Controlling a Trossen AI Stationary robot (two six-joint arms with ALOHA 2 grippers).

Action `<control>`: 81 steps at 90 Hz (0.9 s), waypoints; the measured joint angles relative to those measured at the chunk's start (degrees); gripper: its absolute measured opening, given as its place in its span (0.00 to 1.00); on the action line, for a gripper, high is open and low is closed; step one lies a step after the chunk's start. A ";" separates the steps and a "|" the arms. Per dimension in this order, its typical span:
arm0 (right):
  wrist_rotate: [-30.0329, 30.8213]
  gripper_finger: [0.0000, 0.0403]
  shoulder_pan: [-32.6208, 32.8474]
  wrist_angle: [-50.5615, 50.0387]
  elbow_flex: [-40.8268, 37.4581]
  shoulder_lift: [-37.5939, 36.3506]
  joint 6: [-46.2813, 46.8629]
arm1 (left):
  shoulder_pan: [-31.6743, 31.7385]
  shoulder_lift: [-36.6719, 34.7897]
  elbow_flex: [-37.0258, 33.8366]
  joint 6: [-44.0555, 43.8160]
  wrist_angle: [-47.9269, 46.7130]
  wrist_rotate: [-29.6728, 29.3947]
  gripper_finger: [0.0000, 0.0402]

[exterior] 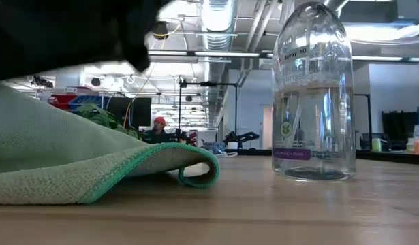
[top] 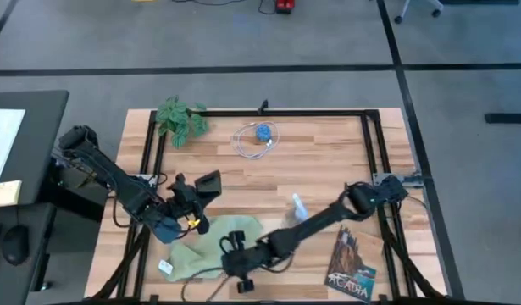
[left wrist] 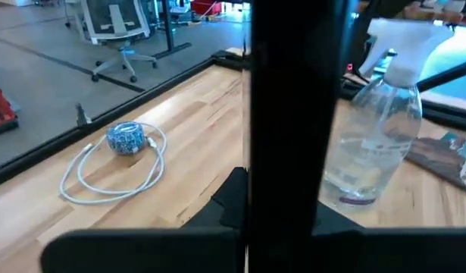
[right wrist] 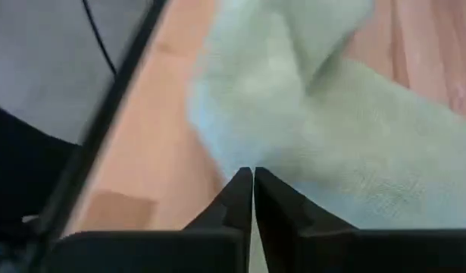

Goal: Apply microfiber cloth
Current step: Adjust the light green microfiber cloth

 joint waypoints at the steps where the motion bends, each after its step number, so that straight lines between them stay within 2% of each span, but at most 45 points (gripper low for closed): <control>1: -0.40 0.01 -0.27 0.04 0.23 0.33 0.00 | 0.03 0.01 0.00 -0.01 -0.06 0.00 0.02; 23: -2.20 0.00 -5.81 -1.38 1.48 4.67 0.08 | 0.04 0.64 0.00 -0.25 -0.37 0.10 0.02; 46: 4.88 0.00 -9.43 -7.97 1.70 4.66 2.74 | 0.06 0.63 0.00 -0.74 -0.43 0.15 0.02; 67: 12.34 0.00 -9.26 -15.18 1.76 4.53 8.81 | 0.06 0.63 0.00 -0.81 -0.39 0.28 0.02; 81: 16.14 0.00 -8.13 -20.13 1.37 2.53 8.60 | 0.06 0.62 0.00 -0.83 -0.42 0.28 0.02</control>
